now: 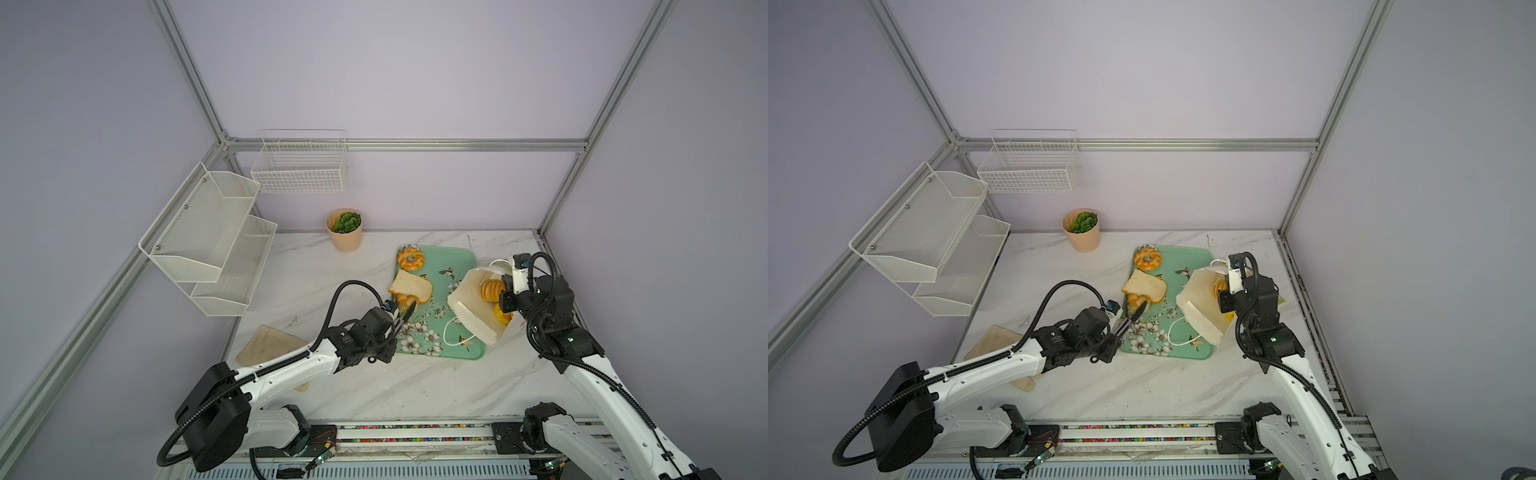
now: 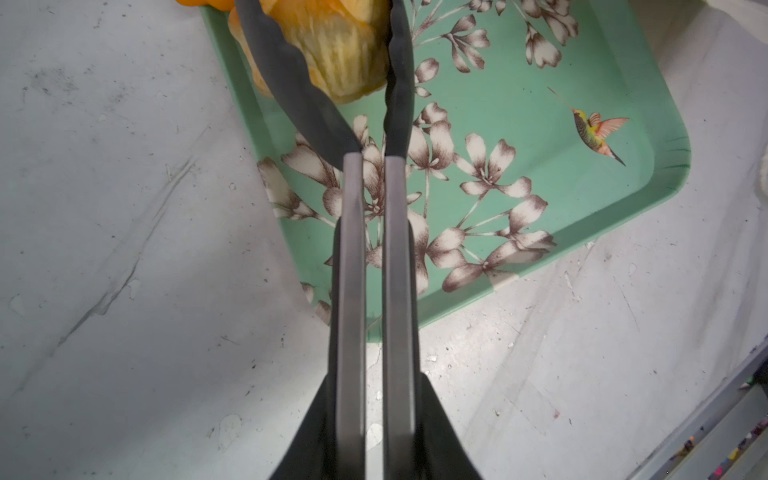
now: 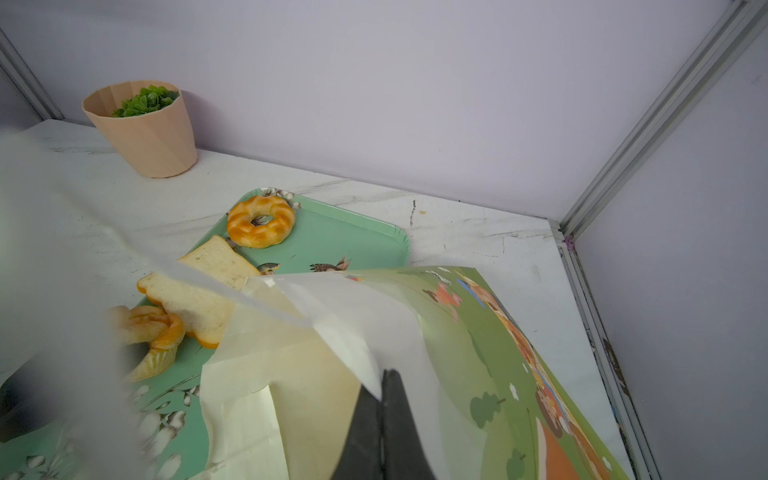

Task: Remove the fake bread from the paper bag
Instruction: 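Pull the pastry out of the bag and carry it over the tray, then lower the pastry onto the tray and open the left gripper's tongs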

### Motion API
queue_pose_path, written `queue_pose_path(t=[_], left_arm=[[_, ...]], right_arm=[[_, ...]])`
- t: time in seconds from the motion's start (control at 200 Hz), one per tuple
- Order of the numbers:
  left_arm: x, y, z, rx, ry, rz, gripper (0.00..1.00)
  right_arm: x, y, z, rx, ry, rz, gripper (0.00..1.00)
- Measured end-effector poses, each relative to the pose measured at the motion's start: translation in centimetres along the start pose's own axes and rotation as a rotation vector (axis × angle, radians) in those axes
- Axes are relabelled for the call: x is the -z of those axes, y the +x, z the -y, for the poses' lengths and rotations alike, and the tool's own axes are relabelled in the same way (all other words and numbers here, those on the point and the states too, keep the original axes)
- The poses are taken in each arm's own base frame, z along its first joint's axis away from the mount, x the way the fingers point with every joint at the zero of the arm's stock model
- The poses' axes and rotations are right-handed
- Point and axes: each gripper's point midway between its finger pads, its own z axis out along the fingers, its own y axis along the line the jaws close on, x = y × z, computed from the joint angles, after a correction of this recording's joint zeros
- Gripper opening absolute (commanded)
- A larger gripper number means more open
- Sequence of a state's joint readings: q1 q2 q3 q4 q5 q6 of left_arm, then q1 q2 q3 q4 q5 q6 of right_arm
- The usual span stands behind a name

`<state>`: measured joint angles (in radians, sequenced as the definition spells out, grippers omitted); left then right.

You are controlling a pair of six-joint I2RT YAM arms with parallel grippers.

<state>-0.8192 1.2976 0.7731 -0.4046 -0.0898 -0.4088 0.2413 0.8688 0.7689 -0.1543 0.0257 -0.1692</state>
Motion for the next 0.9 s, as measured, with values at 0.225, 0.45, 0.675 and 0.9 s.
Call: queue_pose_path(t=[0.225, 0.45, 0.675, 0.9], left_arm=[[-1.7, -0.3, -0.2, -0.008, -0.026, 0.010, 0.18], [-1.9, -0.6, -0.2, -0.007, -0.030, 0.019, 0.28], [-1.7, 0.9, -0.9, -0.006, -0.051, -0.030, 0.39], [-2.1, 3.0, -1.2, -0.012, -0.062, -0.118, 0.43]], right_arm=[[0.0, 0.0, 0.0, 0.000, 0.000, 0.000, 0.00], [0.0, 0.0, 0.0, 0.000, 0.000, 0.000, 0.00], [0.0, 0.0, 0.0, 0.000, -0.001, 0.000, 0.00], [0.0, 0.0, -0.1, 0.000, -0.004, -0.001, 0.00]])
